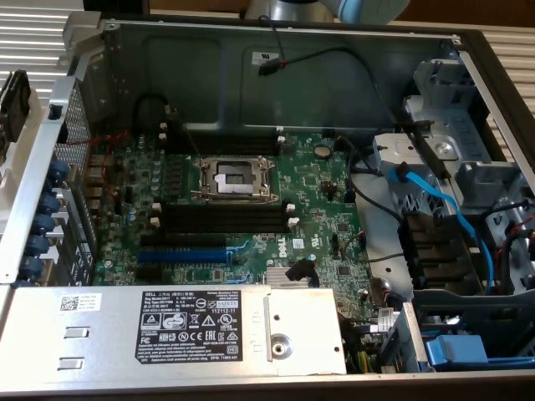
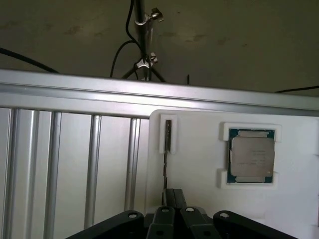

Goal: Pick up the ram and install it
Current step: 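Pick up the ram and move it above insertion slot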

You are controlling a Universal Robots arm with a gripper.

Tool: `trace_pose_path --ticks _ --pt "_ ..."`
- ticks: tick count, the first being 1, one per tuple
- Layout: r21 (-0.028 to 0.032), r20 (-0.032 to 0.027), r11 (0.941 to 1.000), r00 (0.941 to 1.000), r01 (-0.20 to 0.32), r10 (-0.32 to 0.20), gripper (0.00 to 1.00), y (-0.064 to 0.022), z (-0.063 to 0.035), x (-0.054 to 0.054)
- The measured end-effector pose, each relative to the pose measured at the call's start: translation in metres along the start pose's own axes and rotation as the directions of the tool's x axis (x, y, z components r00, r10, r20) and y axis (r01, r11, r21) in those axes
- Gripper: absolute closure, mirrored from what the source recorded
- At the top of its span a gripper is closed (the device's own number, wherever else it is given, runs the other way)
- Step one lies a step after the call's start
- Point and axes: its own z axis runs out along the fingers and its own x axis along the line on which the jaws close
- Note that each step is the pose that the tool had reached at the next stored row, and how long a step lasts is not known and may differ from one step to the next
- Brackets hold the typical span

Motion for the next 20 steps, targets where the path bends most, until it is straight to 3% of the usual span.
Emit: trace_pose_path --ticks 11,13,15,16,20 --pt "0.0000 0.0000 1.0000 1.0000 0.000 0.000 0.90 0.0001 0.0000 0.0000" --pt "0.0001 0.0000 1.0000 1.0000 0.000 0.000 0.83 0.0001 0.0000 0.0000" --pt "0.0000 0.0000 1.0000 1.0000 0.000 0.000 0.83 0.0001 0.0000 0.0000" --pt "0.0001 0.0000 1.0000 1.0000 0.000 0.000 0.76 0.0001 0.0000 0.0000" --pt "0.0000 0.0000 1.0000 1.0000 0.000 0.000 0.76 0.0001 0.0000 0.0000"
